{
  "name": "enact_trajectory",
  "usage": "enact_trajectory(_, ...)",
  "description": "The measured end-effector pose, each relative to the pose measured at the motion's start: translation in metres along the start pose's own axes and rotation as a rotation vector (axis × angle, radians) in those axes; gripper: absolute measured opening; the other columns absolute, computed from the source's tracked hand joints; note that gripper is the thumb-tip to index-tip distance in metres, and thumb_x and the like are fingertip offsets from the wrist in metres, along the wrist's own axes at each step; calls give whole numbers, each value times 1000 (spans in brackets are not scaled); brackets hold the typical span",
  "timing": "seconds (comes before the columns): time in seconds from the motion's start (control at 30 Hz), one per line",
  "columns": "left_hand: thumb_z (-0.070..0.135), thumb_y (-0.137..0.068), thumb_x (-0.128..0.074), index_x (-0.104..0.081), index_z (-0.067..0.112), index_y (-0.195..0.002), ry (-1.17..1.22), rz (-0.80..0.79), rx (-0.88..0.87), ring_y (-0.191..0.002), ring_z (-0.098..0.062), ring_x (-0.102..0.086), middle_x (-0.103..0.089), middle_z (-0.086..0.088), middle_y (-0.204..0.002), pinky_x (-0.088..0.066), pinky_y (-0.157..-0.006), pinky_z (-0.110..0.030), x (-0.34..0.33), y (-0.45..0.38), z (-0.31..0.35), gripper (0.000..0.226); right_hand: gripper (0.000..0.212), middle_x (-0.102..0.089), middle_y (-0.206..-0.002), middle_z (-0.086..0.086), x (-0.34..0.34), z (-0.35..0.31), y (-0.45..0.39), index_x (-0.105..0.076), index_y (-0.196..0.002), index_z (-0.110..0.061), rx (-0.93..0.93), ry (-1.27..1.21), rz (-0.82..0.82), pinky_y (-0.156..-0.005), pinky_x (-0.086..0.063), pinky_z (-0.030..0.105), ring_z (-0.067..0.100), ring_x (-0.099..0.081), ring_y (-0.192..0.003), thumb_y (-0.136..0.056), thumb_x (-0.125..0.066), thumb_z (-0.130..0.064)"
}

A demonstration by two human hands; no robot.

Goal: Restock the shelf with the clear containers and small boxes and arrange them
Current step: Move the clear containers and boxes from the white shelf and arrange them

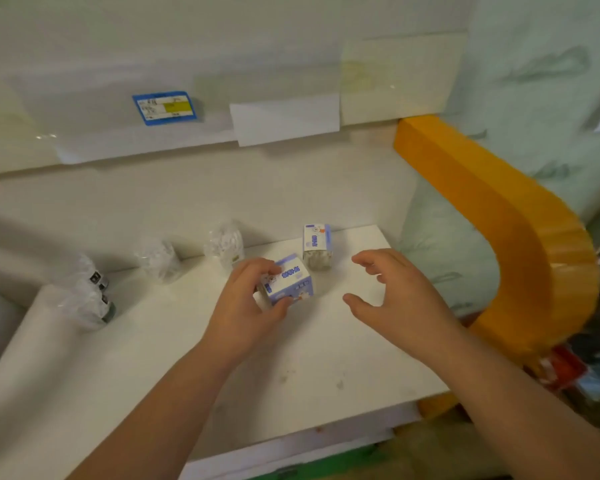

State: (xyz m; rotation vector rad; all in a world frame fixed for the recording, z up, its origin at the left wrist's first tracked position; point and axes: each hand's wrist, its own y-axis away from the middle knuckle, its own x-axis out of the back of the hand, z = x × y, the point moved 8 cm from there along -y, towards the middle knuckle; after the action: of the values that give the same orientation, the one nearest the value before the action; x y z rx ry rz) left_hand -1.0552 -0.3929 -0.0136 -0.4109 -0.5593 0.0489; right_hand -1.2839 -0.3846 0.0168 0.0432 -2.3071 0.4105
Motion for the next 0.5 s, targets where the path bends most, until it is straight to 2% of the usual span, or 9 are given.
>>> enact_trajectory(0.1,13,-72,-81,-59,23,-107,-51,-70,-57,-107,0,-51,-52,22,-114,-43,-85,-14,-32,-7,3,42,51,-52,-116,-16,11,10,9,-55,-125,-28,-10,6,-1,-92,-47,26,2,-51,-106,-79,-76,-34)
enact_trajectory(0.2,11,-73,-80,-58,23,-106,-85,-115,-46,-107,4,-48,-52,10,-114,-41,-84,-12,-52,-10,2,42,52,-52,-116,-16,18,16,15,-55,-126,-27,-2,9,-6,-93,-47,27,2,-51,-107,-79,-76,-34)
enact_trajectory(0.33,11,-74,-80,-56,27,-104,-120,-85,-11,-107,6,-48,-51,7,-115,-40,-77,-7,-56,-10,-2,42,52,-52,-120,-16,24,20,20,-54,-127,-28,7,6,-23,-96,-46,26,2,-50,-110,-81,-74,-35)
enact_trajectory(0.5,15,-74,-81,-56,28,-104,-149,-65,-2,-105,7,-49,-51,7,-114,-41,-75,-7,-54,-7,-3,42,50,-53,-120,-16,27,18,19,-54,-126,-29,19,1,-17,-96,-46,26,1,-50,-110,-81,-75,-34)
